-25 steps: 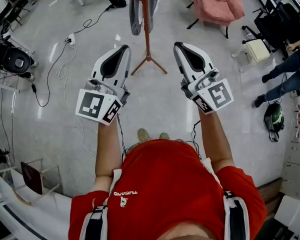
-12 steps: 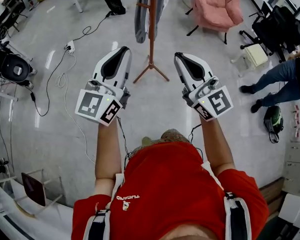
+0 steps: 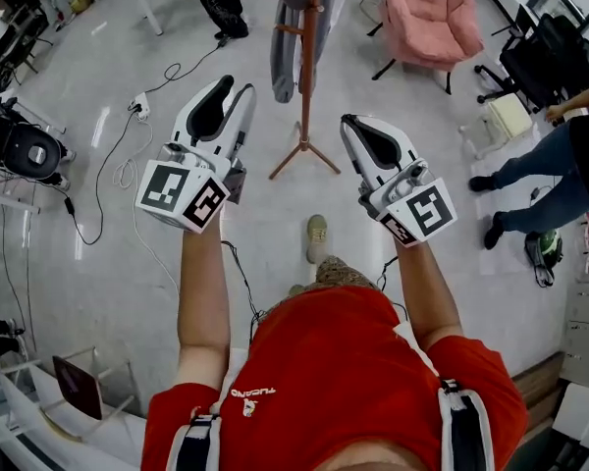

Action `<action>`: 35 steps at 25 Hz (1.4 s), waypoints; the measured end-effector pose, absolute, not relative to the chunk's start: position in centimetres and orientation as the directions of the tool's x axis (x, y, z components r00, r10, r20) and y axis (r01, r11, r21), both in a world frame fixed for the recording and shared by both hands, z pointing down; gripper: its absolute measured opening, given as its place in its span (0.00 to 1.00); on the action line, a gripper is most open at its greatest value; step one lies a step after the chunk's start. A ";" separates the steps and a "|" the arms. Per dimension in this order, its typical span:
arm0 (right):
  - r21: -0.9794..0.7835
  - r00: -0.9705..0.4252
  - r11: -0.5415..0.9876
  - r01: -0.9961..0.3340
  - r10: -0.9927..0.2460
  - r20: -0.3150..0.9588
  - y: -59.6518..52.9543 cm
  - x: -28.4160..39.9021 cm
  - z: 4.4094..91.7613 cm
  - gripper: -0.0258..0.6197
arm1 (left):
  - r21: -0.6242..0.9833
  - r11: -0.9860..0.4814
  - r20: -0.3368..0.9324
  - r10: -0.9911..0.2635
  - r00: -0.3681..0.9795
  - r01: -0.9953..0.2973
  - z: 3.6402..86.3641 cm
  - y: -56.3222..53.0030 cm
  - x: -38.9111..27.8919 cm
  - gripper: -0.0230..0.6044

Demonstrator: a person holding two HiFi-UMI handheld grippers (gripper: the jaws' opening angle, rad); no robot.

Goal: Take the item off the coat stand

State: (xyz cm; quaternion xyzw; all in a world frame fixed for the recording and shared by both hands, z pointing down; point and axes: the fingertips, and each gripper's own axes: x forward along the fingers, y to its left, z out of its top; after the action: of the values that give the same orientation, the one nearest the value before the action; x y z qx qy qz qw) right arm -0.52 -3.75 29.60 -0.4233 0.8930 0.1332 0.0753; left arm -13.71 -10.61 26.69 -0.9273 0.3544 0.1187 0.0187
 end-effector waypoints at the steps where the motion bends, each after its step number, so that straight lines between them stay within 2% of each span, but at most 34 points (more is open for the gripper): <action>1: 0.174 -0.627 0.603 -0.779 -0.737 -0.252 -4.8 -0.2 29.4 0.08 | 0.051 -0.746 -0.231 -0.656 0.719 -0.664 26.5 -11.8 -13.6 0.25; 8: 0.175 -0.606 0.582 -0.794 -0.734 -0.306 -13.4 2.7 28.3 0.08 | 0.032 -0.727 -0.206 -0.676 0.707 -0.686 25.6 -21.3 -12.3 0.32; 18: 0.184 -0.605 0.577 -0.795 -0.734 -0.310 -24.4 8.3 28.1 0.08 | -0.037 -0.696 -0.193 -0.699 0.689 -0.717 22.1 -36.7 -7.4 0.38; 28: 0.162 -0.560 0.537 -0.828 -0.779 -0.282 -29.9 10.7 29.2 0.08 | -0.065 -0.729 -0.135 -0.670 0.730 -0.681 20.8 -45.4 -4.6 0.38; 30: 0.158 -0.546 0.523 -0.838 -0.791 -0.278 -30.3 10.6 29.2 0.08 | -0.065 -0.759 -0.122 -0.638 0.760 -0.648 20.8 -46.0 -4.0 0.30; 33: 0.160 -0.535 0.510 -0.845 -0.801 -0.268 -30.4 9.9 29.1 0.08 | -0.056 -0.788 -0.105 -0.605 0.789 -0.613 20.7 -46.4 -3.8 0.12; 35: 0.164 -0.531 0.505 -0.848 -0.805 -0.264 -30.4 9.4 28.9 0.08 | -0.030 -0.802 -0.115 -0.590 0.799 -0.597 20.0 -46.6 -4.2 0.07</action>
State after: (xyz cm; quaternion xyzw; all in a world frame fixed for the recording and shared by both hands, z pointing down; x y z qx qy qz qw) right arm 9.42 -30.39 28.92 -0.4783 0.8639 0.1376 0.0769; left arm -4.15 -46.56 19.97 -0.9479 0.3130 0.0498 0.0325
